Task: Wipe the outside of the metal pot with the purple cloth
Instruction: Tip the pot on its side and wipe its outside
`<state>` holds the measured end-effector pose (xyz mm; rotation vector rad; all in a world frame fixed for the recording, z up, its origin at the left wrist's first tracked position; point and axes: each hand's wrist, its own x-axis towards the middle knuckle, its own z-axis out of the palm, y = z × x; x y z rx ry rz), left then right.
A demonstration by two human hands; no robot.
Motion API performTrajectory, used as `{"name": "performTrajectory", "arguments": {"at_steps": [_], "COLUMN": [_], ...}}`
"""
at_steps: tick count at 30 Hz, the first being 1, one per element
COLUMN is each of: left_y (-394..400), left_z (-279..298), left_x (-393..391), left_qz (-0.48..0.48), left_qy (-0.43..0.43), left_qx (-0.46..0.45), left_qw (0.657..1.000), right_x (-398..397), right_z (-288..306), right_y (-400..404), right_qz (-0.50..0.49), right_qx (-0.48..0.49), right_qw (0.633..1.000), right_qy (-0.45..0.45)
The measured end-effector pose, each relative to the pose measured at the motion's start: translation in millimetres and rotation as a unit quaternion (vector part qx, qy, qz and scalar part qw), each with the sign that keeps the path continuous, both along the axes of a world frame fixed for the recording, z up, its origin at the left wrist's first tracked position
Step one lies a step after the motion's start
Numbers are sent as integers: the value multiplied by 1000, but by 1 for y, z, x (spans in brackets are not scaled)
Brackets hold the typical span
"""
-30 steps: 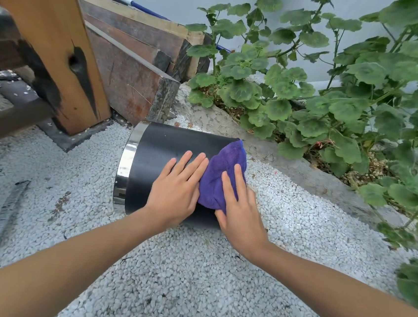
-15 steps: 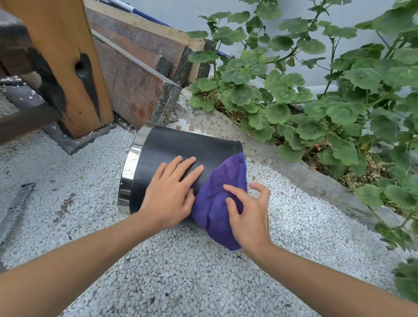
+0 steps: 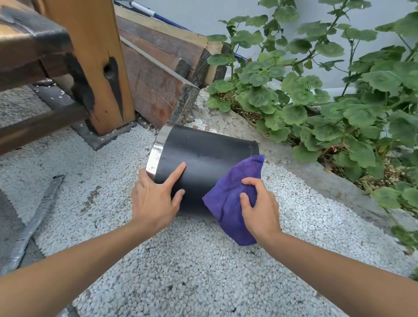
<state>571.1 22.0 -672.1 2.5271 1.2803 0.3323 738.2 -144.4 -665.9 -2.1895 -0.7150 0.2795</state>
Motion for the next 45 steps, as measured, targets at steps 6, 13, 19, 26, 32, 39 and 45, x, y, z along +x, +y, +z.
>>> {"name": "performTrajectory", "arguments": {"at_steps": [6,13,19,26,32,39,45], "left_y": [25,49,45,-18,-18,-11,-8], "left_z": [17,84,98,58,50,52,55], "left_x": [6,27,30,35,52,53,58], "left_qz": [-33,-36,-50,-216,-199,-205,-200], "left_qy": [-73,-89,1,19,21,50,64], "left_qx": [-61,-59,-79,156,199,209,209], "left_qw": [995,994,996,964,959,955,955], "right_x": [17,49,43,53,56,46,30], "right_z": [22,87,99,98,86,71,70], "right_y": [16,52,62,72,74,57,47], "right_qz": [-16,-57,-60,-61,8,93,88], "right_qx": [21,-49,-111,-158,-222,-188,-202], "right_qw": [1000,997,991,986,968,959,939], "right_qy": [-12,14,34,2,-113,-191,-263]}}
